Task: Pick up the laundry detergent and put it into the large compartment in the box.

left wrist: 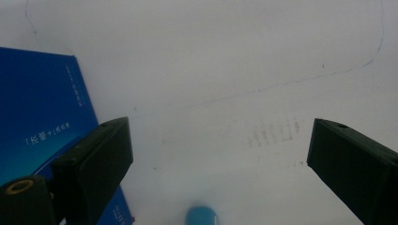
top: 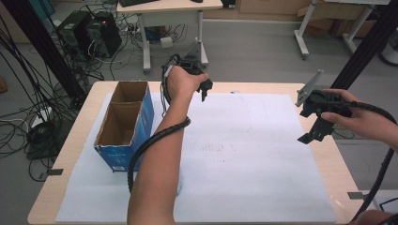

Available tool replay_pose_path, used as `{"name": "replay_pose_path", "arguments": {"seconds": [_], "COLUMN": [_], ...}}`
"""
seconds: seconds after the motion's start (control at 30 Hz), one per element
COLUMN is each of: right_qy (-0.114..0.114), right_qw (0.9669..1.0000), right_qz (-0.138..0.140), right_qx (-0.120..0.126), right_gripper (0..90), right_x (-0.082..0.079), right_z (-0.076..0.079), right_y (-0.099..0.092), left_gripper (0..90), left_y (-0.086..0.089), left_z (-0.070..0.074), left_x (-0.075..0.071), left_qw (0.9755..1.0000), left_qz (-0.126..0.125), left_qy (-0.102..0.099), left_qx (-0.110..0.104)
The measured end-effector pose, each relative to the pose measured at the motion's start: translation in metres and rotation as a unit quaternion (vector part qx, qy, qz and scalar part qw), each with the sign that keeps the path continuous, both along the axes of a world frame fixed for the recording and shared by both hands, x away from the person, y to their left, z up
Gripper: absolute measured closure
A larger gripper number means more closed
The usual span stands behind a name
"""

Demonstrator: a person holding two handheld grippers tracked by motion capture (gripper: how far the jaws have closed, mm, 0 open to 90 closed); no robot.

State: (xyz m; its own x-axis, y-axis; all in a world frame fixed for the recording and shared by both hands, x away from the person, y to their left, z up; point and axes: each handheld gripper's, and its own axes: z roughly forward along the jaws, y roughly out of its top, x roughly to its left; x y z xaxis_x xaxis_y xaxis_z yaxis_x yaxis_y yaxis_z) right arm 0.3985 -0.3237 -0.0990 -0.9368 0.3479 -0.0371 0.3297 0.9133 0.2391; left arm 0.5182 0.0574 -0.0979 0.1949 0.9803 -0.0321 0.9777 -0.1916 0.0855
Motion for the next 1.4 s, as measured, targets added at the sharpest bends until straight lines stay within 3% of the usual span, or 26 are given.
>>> {"name": "replay_pose_path", "arguments": {"seconds": [0.47, 0.7, 0.97, 1.1, 1.13, 1.4], "right_qy": [-0.002, -0.006, -0.011, -0.016, -0.015, -0.018], "right_qw": [1.0, 1.0, 0.9999, 0.9998, 0.9998, 0.9997], "right_qz": [0.001, 0.002, 0.01, 0.015, 0.015, 0.013], "right_qx": [0.0, -0.002, 0.001, 0.003, 0.003, 0.003], "right_gripper": [3.2, 3.2, 3.2, 3.2, 3.2, 3.2], "right_x": [-0.002, -0.003, -0.009, -0.012, -0.012, -0.016], "right_z": [0.001, 0.003, 0.006, 0.007, 0.008, 0.009], "right_y": [0.002, 0.004, 0.007, 0.009, 0.009, 0.012], "left_gripper": [6.9, 6.5, 6.3, 6.3, 6.3, 6.2], "left_y": [0.003, 0.004, 0.006, 0.008, 0.009, 0.015], "left_z": [0.011, 0.023, 0.04, 0.047, 0.051, 0.064], "left_x": [-0.011, -0.027, -0.057, -0.077, -0.088, -0.123], "left_qw": [1.0, 0.9999, 0.9996, 0.9995, 0.9993, 0.9985], "left_qz": [0.002, 0.003, 0.006, 0.009, 0.011, 0.023], "left_qy": [-0.006, -0.014, -0.023, -0.028, -0.032, -0.046], "left_qx": [0.001, 0.005, 0.012, 0.013, 0.014, 0.016]}}
